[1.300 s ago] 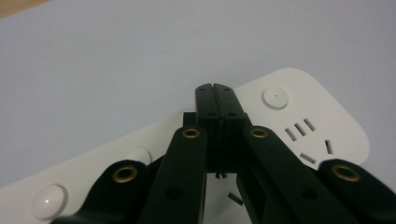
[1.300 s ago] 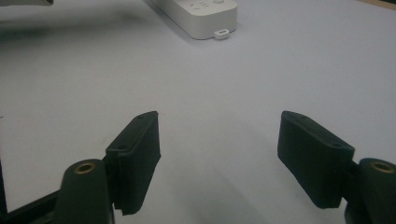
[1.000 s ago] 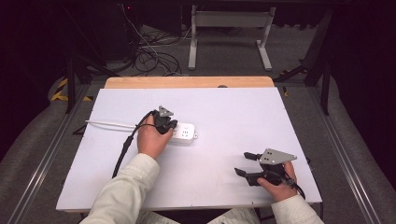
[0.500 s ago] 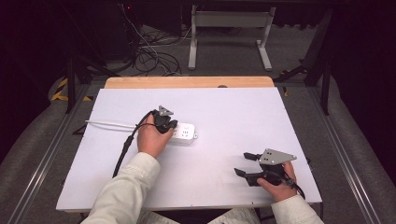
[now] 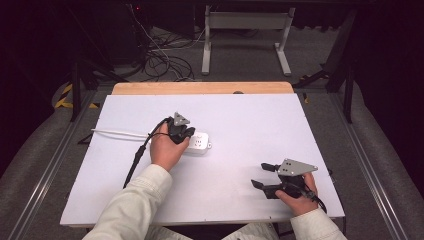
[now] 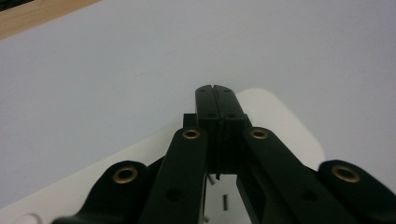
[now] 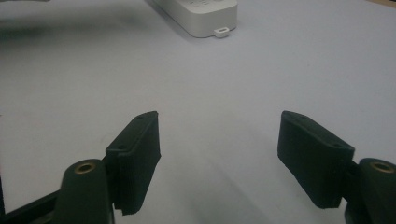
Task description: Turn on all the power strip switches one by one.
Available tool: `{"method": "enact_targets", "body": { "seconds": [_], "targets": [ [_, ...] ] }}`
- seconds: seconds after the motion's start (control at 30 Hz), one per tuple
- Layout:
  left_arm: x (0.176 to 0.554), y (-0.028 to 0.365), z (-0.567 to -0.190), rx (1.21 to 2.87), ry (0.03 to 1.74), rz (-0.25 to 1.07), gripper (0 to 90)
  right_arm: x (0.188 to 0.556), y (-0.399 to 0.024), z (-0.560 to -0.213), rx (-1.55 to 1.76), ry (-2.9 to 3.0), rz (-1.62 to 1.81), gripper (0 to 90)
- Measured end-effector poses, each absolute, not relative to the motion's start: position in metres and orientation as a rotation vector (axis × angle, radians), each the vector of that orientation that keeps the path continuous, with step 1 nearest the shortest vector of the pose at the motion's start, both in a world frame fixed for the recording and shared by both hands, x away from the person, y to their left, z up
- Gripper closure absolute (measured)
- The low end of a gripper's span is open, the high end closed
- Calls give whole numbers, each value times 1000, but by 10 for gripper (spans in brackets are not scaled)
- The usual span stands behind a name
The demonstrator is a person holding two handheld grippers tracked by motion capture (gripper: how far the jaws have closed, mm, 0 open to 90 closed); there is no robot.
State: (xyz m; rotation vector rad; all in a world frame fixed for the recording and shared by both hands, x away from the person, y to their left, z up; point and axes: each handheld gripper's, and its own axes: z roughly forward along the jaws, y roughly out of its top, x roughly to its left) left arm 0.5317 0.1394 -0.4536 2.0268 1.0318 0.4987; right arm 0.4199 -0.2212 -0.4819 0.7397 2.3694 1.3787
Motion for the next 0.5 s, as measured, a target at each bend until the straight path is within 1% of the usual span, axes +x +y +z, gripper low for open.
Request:
{"method": "enact_targets", "body": {
  "seconds": [0.2, 0.4, 0.5],
  "targets": [
    [531, 130, -455, 2039, 1014, 455, 900, 419, -222, -482, 740, 2367, 1382, 307],
    [535, 120, -462, 2060, 1046, 483, 900, 419, -221, -482, 738, 2373, 1379, 307],
    [537, 119, -464, 2051, 1052, 466, 900, 420, -222, -482, 741, 2371, 1384, 307]
  ]
}}
